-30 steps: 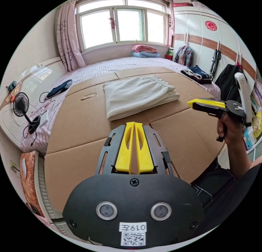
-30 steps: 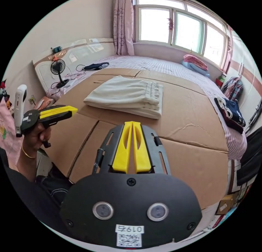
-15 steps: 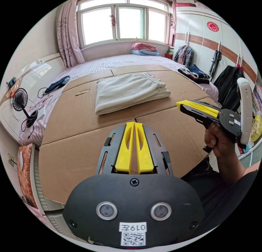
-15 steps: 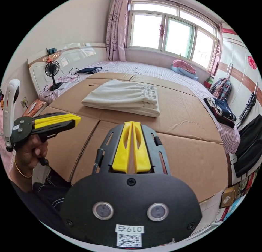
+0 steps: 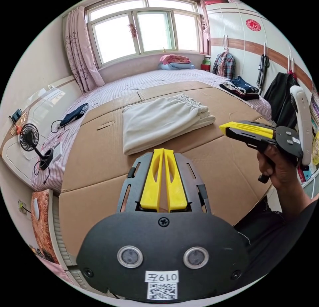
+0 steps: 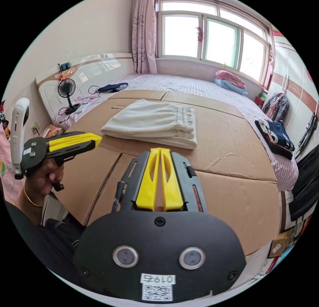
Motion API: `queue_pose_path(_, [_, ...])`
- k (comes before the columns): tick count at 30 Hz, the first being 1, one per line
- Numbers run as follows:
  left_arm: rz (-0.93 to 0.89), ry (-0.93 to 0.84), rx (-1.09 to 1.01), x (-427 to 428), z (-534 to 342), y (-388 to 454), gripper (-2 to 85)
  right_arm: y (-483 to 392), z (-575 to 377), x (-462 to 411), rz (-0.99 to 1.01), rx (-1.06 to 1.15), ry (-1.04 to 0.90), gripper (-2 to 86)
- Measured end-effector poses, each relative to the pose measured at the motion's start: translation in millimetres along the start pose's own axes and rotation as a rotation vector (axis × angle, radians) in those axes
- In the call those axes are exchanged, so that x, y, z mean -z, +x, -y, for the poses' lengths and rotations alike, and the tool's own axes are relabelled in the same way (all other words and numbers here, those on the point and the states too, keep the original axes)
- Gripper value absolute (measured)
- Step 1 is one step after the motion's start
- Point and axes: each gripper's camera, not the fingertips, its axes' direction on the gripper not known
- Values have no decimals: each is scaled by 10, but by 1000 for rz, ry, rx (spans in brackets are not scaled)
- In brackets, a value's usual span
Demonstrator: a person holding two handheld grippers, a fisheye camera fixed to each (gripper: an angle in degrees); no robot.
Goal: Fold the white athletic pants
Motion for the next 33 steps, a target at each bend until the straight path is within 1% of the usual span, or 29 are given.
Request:
queue_pose_path(2, [-20, -1, -3, -29, 57, -121, 11, -10, 182, -4, -14, 61, 25, -10])
queue_pose_path(5, [-43, 5, -8, -61, 142, -248, 11, 60, 431, -96, -89, 44, -40, -10])
queue_pose_path(11, [-48, 18, -86, -113, 343, -201, 10, 297, 717, -198, -106, -8, -84, -10])
queue_pose_path(18, [-85, -9, -74, -219, 445, -113, 9, 547, 998, -303, -99, 1, -101, -10])
queue_pose_path(26, [-18, -52, 25, -216, 394, 93, 11, 819, 1280, -403, -58, 5, -106, -9])
queue_pose_path(33, [37, -86, 48, -195, 380, 377, 12, 937, 1417, -382, -33, 42, -122, -7])
